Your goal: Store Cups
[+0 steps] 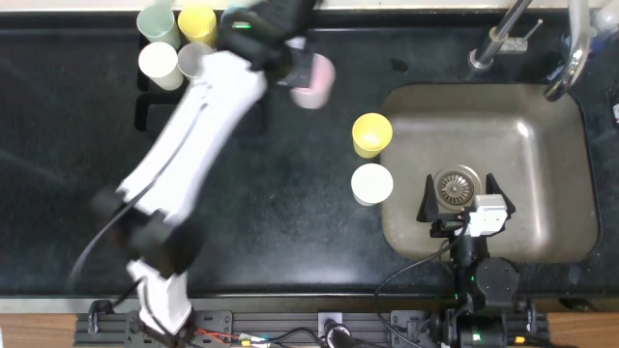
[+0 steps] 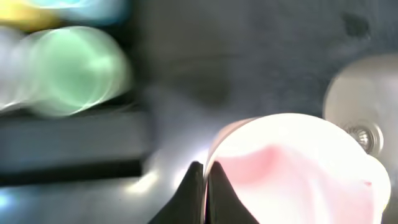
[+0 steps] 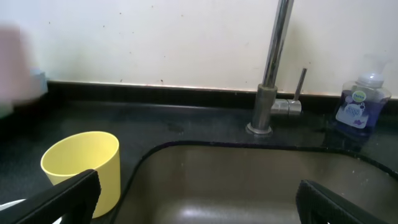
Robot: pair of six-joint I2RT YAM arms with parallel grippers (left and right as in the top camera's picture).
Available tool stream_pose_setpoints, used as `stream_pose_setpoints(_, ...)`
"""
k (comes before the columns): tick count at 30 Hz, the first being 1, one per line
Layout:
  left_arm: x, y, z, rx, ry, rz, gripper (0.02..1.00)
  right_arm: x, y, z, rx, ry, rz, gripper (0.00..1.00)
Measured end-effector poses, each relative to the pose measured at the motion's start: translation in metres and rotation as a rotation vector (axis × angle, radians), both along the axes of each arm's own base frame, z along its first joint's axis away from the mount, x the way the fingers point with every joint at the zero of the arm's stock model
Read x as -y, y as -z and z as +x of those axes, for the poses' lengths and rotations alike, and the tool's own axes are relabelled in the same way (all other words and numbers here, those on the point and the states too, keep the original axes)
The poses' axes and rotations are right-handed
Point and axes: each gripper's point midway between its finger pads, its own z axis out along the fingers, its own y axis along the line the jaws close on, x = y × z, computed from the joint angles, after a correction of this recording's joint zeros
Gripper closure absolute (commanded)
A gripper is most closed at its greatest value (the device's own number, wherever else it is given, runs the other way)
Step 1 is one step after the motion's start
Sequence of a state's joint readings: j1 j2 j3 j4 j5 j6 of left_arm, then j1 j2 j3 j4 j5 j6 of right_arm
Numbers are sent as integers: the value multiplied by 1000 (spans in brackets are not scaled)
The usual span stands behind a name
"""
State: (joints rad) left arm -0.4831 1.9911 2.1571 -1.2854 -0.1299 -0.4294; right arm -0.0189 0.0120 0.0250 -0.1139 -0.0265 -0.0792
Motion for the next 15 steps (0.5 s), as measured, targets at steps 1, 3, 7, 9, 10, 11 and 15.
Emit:
stream_pose_setpoints(1, -17, -20, -8, 30, -53, 1, 982, 0, 0, 0, 0, 0, 0, 3)
stream_pose_setpoints(3, -46, -49, -22, 87, -146, -6, 982, 0, 0, 0, 0, 0, 0, 3)
stream_pose_setpoints(7, -94, -62, -44, 136, -330, -55, 980, 0, 0, 0, 1, 0, 0, 3)
stream_pose_setpoints(9, -120, -48, -45, 140, -422, -101, 982, 0, 0, 0, 0, 0, 0, 5)
stream_pose_setpoints(10, -135, -37, -46, 129, -469, -115, 982, 0, 0, 0, 1, 0, 0, 3)
stream_pose_setpoints(11, -148, -26, -46, 115, -512, -127, 982, 0, 0, 0, 0, 0, 0, 3)
stream_pose_setpoints(15, -199, 18, -59, 12, -672, -146, 982, 0, 0, 0, 0, 0, 0, 3)
